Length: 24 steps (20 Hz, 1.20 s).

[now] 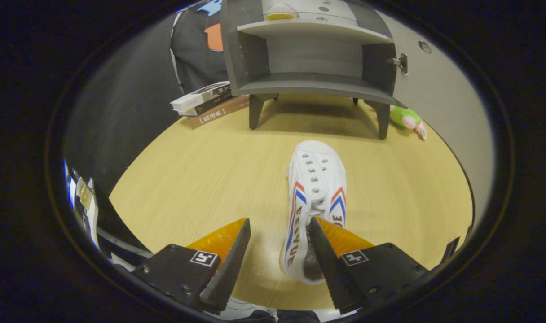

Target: Open the shoe cabinet door, grab the shoes and put them into the shoe cabinet, then close the shoe cabinet door.

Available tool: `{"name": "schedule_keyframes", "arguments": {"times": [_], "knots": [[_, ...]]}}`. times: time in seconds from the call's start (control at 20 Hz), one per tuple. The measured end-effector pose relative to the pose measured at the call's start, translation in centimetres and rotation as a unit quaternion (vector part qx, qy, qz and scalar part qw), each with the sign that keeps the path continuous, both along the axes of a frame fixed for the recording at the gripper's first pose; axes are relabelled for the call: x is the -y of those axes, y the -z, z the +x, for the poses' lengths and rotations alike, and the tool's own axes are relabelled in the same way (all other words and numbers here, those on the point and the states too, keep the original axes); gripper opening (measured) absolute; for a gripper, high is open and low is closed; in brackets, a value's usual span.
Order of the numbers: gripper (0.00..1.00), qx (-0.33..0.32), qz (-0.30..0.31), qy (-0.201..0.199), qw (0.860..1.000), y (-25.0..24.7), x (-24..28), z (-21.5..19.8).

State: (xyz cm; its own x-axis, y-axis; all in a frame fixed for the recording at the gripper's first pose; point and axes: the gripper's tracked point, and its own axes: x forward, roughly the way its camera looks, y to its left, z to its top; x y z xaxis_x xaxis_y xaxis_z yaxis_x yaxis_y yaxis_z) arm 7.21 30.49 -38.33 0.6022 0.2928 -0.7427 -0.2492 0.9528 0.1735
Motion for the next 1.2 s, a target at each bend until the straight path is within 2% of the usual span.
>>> {"name": "schedule_keyframes", "arguments": {"times": [0.15, 0.25, 0.45, 0.5, 0.6, 0.7, 0.85, 1.2], "knots": [[0.75, -0.011, 0.020, 0.004, 1.000, 0.7, -0.5, 1.2], [0.62, -0.003, 0.026, 0.016, 1.000, 1.1, 0.0, 2.2], [0.19, 0.012, 0.017, 0.037, 0.999, 1.3, 1.1, 2.7], [0.09, 0.011, 0.019, 0.031, 0.999, 1.0, 0.8, 2.8], [0.04, 0.027, 0.014, 0.015, 0.999, 0.1, 0.7, 3.2], [0.04, 0.058, -0.006, 0.017, 0.998, -2.2, 1.2, 4.2], [0.04, 0.070, -0.002, 0.025, 0.997, -5.7, 2.3, 5.0], [0.04, 0.155, -0.002, 0.037, 0.987, -19.5, 4.3, 8.7]]}}
